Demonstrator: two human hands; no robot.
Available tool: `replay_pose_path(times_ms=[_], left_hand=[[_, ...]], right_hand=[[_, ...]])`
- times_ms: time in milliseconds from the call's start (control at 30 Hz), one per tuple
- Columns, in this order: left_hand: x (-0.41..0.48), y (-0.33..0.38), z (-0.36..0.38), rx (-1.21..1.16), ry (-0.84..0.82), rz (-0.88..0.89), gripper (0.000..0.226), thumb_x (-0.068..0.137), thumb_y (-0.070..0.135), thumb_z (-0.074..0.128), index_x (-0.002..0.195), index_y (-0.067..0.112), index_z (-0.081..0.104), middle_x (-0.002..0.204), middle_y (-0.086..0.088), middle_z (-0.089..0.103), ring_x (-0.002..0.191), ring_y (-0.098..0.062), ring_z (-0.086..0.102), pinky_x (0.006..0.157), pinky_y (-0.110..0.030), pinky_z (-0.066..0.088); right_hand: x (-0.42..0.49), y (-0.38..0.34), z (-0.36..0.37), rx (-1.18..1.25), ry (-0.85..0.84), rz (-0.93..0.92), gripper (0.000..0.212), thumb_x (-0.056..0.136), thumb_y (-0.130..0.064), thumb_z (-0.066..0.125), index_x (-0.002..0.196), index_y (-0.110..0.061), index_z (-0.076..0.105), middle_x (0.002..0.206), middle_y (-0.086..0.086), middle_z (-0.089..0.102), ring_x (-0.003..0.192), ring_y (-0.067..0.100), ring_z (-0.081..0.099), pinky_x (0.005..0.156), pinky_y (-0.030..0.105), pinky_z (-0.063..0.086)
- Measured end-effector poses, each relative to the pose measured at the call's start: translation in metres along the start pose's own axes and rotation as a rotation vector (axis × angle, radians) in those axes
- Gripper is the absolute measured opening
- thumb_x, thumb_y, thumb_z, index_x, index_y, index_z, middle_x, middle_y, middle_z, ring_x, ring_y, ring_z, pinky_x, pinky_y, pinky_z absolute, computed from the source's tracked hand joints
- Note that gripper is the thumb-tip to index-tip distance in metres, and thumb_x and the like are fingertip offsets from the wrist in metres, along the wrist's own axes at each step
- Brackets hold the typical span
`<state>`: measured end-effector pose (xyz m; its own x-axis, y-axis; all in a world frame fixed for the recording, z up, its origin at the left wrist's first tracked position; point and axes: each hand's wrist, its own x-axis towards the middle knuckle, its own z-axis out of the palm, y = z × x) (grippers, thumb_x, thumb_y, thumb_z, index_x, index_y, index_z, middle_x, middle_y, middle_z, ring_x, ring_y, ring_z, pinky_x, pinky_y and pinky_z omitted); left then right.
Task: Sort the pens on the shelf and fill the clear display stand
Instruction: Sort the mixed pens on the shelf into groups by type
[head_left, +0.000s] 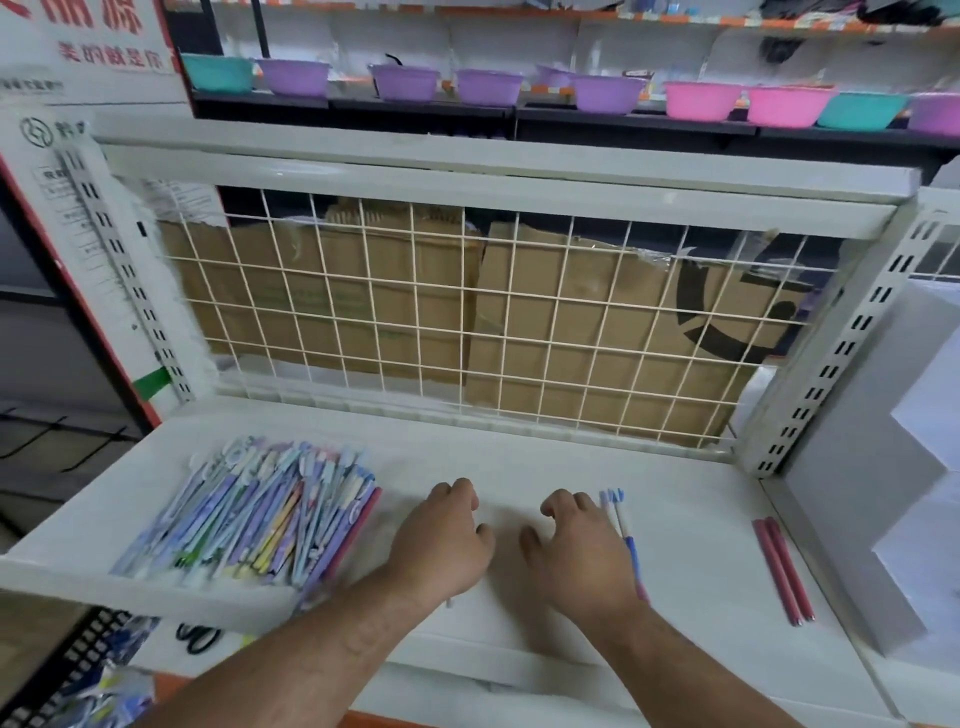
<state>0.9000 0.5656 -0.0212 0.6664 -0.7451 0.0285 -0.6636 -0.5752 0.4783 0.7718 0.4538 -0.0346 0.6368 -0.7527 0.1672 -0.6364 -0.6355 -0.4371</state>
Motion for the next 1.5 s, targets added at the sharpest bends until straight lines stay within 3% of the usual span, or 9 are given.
replay_pose_path(times_ms=[133, 300, 500, 800, 967, 1133, 1333, 1433, 1500], left_hand=[[-0.006, -0.036, -0.027, 0.273, 0.038, 0.009, 0.034, 0.09, 0.042, 0.048, 0.114, 0.018, 0.049, 0.113, -0.004, 0.058, 0.101, -0.025, 0.059, 0.077, -0.035, 0.044], [-0.009, -0.077, -0.054, 0.484, 0.0, -0.063, 0.036, 0.095, 0.034, 0.049, 0.123, 0.012, 0.053, 0.119, -0.008, 0.061, 0.107, -0.024, 0.062, 0.078, -0.034, 0.051], [-0.009, -0.1, -0.065, 0.456, 0.008, -0.027, 0.028, 0.098, 0.032, 0.049, 0.116, 0.014, 0.06, 0.113, -0.006, 0.064, 0.103, -0.023, 0.065, 0.077, -0.03, 0.048], [-0.001, -0.099, -0.071, 0.415, -0.17, -0.052, 0.023, 0.087, 0.014, 0.062, 0.109, 0.011, 0.061, 0.105, -0.006, 0.07, 0.101, -0.024, 0.069, 0.071, -0.027, 0.045], [0.005, -0.094, -0.07, 0.459, -0.253, -0.034, 0.025, 0.087, 0.009, 0.06, 0.111, 0.009, 0.065, 0.111, -0.006, 0.069, 0.105, -0.023, 0.069, 0.083, -0.03, 0.053], [0.016, -0.093, -0.059, 0.492, -0.319, -0.063, 0.04, 0.085, 0.01, 0.062, 0.125, 0.01, 0.062, 0.117, -0.005, 0.069, 0.108, -0.023, 0.068, 0.087, -0.031, 0.056], [0.022, -0.095, -0.047, 0.507, -0.357, -0.035, 0.035, 0.099, 0.015, 0.047, 0.133, 0.01, 0.056, 0.132, -0.009, 0.062, 0.12, -0.025, 0.061, 0.095, -0.033, 0.049], [0.02, -0.099, -0.045, 0.455, -0.382, -0.021, 0.044, 0.109, 0.024, 0.03, 0.147, 0.005, 0.041, 0.149, -0.016, 0.046, 0.136, -0.028, 0.047, 0.11, -0.035, 0.038], [0.018, -0.099, -0.045, 0.466, -0.383, 0.016, 0.048, 0.109, 0.022, 0.032, 0.153, 0.004, 0.03, 0.155, -0.015, 0.038, 0.141, -0.028, 0.041, 0.113, -0.036, 0.034]], right_hand=[[-0.003, -0.03, 0.011, -0.005, -0.02, -0.015, 0.031, 0.091, -0.045, 0.055, 0.116, -0.026, 0.057, 0.114, -0.008, 0.057, 0.093, 0.016, 0.061, 0.068, 0.027, 0.044], [-0.008, -0.064, 0.023, -0.005, -0.01, -0.003, 0.028, 0.093, -0.044, 0.052, 0.115, -0.028, 0.057, 0.112, -0.01, 0.057, 0.091, 0.014, 0.061, 0.068, 0.027, 0.045], [-0.012, -0.092, 0.036, 0.003, -0.007, 0.023, 0.024, 0.093, -0.041, 0.054, 0.112, -0.028, 0.058, 0.112, -0.008, 0.058, 0.094, 0.018, 0.064, 0.075, 0.03, 0.052], [-0.018, -0.108, 0.042, 0.011, 0.035, 0.092, 0.016, 0.09, -0.039, 0.059, 0.104, -0.03, 0.059, 0.106, -0.011, 0.059, 0.083, 0.016, 0.064, 0.068, 0.028, 0.05], [-0.023, -0.106, 0.039, 0.012, 0.03, 0.117, 0.009, 0.089, -0.039, 0.057, 0.094, -0.034, 0.052, 0.098, -0.013, 0.056, 0.075, 0.013, 0.06, 0.065, 0.028, 0.049], [-0.028, -0.103, 0.036, 0.024, 0.037, 0.127, 0.01, 0.091, -0.039, 0.057, 0.099, -0.031, 0.056, 0.101, -0.014, 0.058, 0.076, 0.011, 0.062, 0.068, 0.028, 0.052], [-0.031, -0.094, 0.031, 0.024, 0.028, 0.124, 0.014, 0.094, -0.037, 0.057, 0.105, -0.029, 0.059, 0.103, -0.016, 0.058, 0.073, 0.006, 0.06, 0.068, 0.024, 0.05], [-0.033, -0.09, 0.027, 0.029, 0.018, 0.132, 0.014, 0.094, -0.038, 0.057, 0.105, -0.03, 0.059, 0.102, -0.017, 0.058, 0.076, 0.006, 0.059, 0.07, 0.023, 0.05], [-0.035, -0.087, 0.025, 0.039, 0.011, 0.132, 0.011, 0.093, -0.037, 0.056, 0.1, -0.03, 0.058, 0.098, -0.016, 0.059, 0.076, 0.007, 0.058, 0.07, 0.024, 0.05]])
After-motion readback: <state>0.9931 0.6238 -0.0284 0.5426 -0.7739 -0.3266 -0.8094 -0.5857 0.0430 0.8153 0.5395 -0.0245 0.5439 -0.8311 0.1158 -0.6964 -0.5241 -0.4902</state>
